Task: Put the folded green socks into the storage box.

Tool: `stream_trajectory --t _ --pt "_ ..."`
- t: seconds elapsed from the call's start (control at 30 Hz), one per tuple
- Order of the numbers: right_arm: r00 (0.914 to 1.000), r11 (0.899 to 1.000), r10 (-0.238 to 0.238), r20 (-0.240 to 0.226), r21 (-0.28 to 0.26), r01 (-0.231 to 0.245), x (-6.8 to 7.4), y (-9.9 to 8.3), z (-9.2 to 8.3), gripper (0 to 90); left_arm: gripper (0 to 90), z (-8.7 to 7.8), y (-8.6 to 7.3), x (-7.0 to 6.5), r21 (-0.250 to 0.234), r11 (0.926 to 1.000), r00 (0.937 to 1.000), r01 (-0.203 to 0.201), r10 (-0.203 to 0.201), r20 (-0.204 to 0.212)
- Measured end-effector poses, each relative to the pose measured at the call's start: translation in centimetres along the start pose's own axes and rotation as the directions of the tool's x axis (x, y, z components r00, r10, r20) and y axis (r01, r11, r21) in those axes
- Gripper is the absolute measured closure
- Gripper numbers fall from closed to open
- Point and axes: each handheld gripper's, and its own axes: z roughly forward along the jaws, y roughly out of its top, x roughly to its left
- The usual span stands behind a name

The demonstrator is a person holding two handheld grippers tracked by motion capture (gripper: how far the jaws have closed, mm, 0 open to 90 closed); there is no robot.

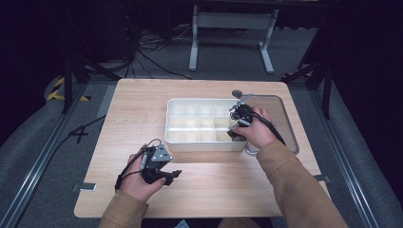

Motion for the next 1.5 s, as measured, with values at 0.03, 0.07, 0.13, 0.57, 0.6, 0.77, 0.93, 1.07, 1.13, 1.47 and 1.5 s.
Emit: stream_trajectory --t 0.03,0.07,0.13,0.57,0.6,0.77,0.93,1.07,1.13,1.47,1.5 --pt "0.9998 1.0 -0.016 0.008 0.012 0.016 0.0 0.0 0.1 54.1 42.1 0.0 0.0 0.0 -0.001 1.0 1.0 -0.002 0.002 0.001" --pt "0.9998 1.0 -0.016 0.008 0.012 0.016 0.0 0.0 0.1 54.1 42.1 0.0 0.0 0.0 -0.001 1.0 1.0 -0.002 0.002 0.001" --pt "0.9996 0.999 -0.027 0.008 0.032 0.027 -0.1 0.0 -0.2 69.5 42.1 0.0 -0.1 0.1 -0.004 1.0 1.0 0.004 -0.004 0.001" --pt "0.9999 0.985 -0.01 -0.005 0.171 0.011 -0.2 -0.5 2.6 74.4 42.1 0.0 -0.1 0.0 -0.003 1.0 1.0 0.004 -0.004 0.003" --pt "0.9999 0.985 -0.01 -0.005 0.171 0.011 -0.2 -0.5 2.6 74.4 42.1 0.0 -0.1 0.0 -0.003 1.0 1.0 0.004 -0.004 0.003" --pt "0.9998 0.976 0.013 -0.016 0.22 -0.01 -0.3 0.1 3.1 74.3 42.1 -0.1 -0.2 0.1 -0.003 1.0 1.0 0.005 -0.005 0.004" --pt "0.9995 0.977 0.023 -0.023 0.214 -0.017 -0.4 0.1 3.0 72.1 42.1 -0.1 -0.3 0.2 -0.004 0.9999 0.9999 0.01 -0.01 0.004" --pt "0.9967 0.983 0.067 -0.046 0.176 -0.058 -0.8 -0.4 2.2 68.7 42.0 0.0 -0.2 0.2 -0.007 1.0 1.0 0.006 -0.006 0.004" --pt "0.9948 0.985 0.092 -0.044 0.153 -0.084 -0.9 -0.6 1.8 66.1 42.0 0.0 -0.2 0.2 0.0 1.0 1.0 0.007 -0.007 0.004" --pt "0.9977 0.998 0.067 -0.006 0.006 -0.067 -0.2 -1.2 -1.9 52.1 41.9 0.4 0.4 -0.1 -0.001 1.0 0.9998 -0.009 0.009 0.02" --pt "0.9981 0.998 0.061 -0.003 -0.018 -0.061 -0.2 -1.3 -2.4 51.1 41.9 0.4 0.4 -0.1 -0.002 1.0 0.9997 -0.01 0.01 0.021"
